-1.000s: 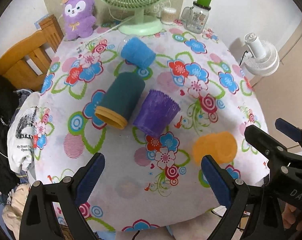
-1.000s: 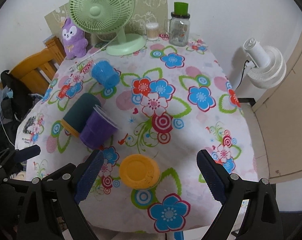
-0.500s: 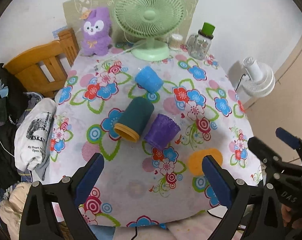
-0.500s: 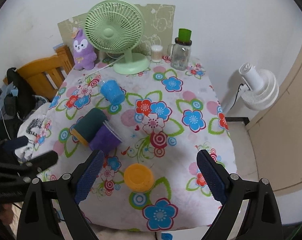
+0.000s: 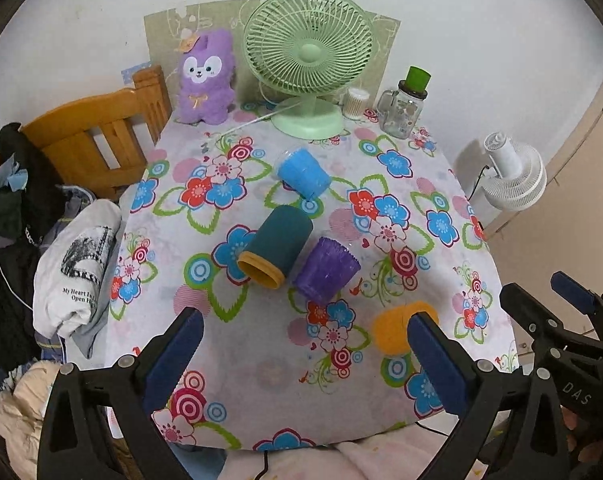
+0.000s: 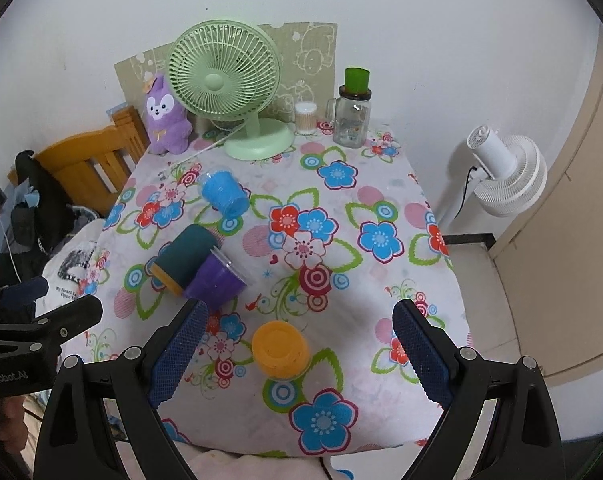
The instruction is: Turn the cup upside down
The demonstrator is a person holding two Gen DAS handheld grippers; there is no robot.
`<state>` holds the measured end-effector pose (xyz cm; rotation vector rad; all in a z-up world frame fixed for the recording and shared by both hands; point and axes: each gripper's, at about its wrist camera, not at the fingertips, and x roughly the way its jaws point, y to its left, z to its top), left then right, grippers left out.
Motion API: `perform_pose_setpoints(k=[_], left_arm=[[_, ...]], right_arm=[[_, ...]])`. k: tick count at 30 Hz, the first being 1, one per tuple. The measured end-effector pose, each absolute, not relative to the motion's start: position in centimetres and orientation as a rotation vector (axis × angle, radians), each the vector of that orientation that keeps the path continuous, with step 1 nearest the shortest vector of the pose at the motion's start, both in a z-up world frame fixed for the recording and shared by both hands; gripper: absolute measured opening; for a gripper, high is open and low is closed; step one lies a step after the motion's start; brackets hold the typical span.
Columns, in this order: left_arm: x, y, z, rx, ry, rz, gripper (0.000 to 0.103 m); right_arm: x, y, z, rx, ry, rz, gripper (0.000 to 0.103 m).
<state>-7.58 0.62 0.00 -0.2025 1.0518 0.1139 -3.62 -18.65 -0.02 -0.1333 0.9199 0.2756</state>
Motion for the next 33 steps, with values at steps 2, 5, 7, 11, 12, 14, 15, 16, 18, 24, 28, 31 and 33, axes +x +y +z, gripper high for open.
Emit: perform_pose_setpoints(k=[2, 5, 7, 11, 12, 14, 15, 16, 18, 24, 28, 31, 33], left_arm=[[-7.56, 0.46, 0.15, -0.198, 1.045, 0.109, 0.103], [-7.43, 0.42, 0.26, -0.2, 1.04, 0.105, 0.103], [-7.39, 0.39, 0.4, -0.196, 1.03, 0.109, 0.103], [-7.21, 0.33, 0.63, -0.194, 1.018, 0.115, 0.103], [-7.15, 0.3, 0.64, -0.192, 1.017, 0.115, 0.103], [-7.04, 0.22, 0.66, -0.189, 1.017, 0.114, 0.103], [-7.01, 0.16, 0.66, -0.187, 1.016, 0.112, 0.103], [-6.95, 0.11, 0.63, -0.186, 1.018, 0.112, 0.103], [-6.95, 0.07, 0.65, -0.187, 1.016, 0.112, 0.103], [-6.86, -0.07, 0.66, -0.185, 1.015, 0.112, 0.103], [-6.74, -0.17, 0.69, -0.185, 1.014, 0.11, 0.103], [-6.72, -0.2, 0.71, -0.185, 1.014, 0.111, 0.103], [-6.74, -0.18, 0.72, -0.185, 1.014, 0.111, 0.103]], right_arm=[[-3.57, -18.67, 0.14, -0.128, 0.916, 0.277, 0.095], [-3.44, -18.6, 0.28, -0.126, 0.911, 0.278, 0.095], [-3.4, -18.53, 0.33, -0.126, 0.911, 0.28, 0.095], [-3.24, -18.49, 0.41, -0.126, 0.908, 0.282, 0.095], [-3.26, -18.48, 0.42, -0.126, 0.907, 0.282, 0.095], [-3.23, -18.48, 0.42, -0.127, 0.908, 0.281, 0.095], [-3.25, -18.49, 0.42, -0.128, 0.907, 0.281, 0.095], [-3.24, -18.49, 0.42, -0.128, 0.907, 0.281, 0.095], [-3.25, -18.5, 0.42, -0.127, 0.907, 0.282, 0.095], [-3.22, -18.43, 0.43, -0.128, 0.907, 0.283, 0.095], [-2.85, -18.5, 0.71, -0.132, 0.903, 0.285, 0.095], [-2.69, -18.51, 0.74, -0.135, 0.902, 0.286, 0.095], [-2.78, -18.48, 0.71, -0.134, 0.903, 0.288, 0.095]])
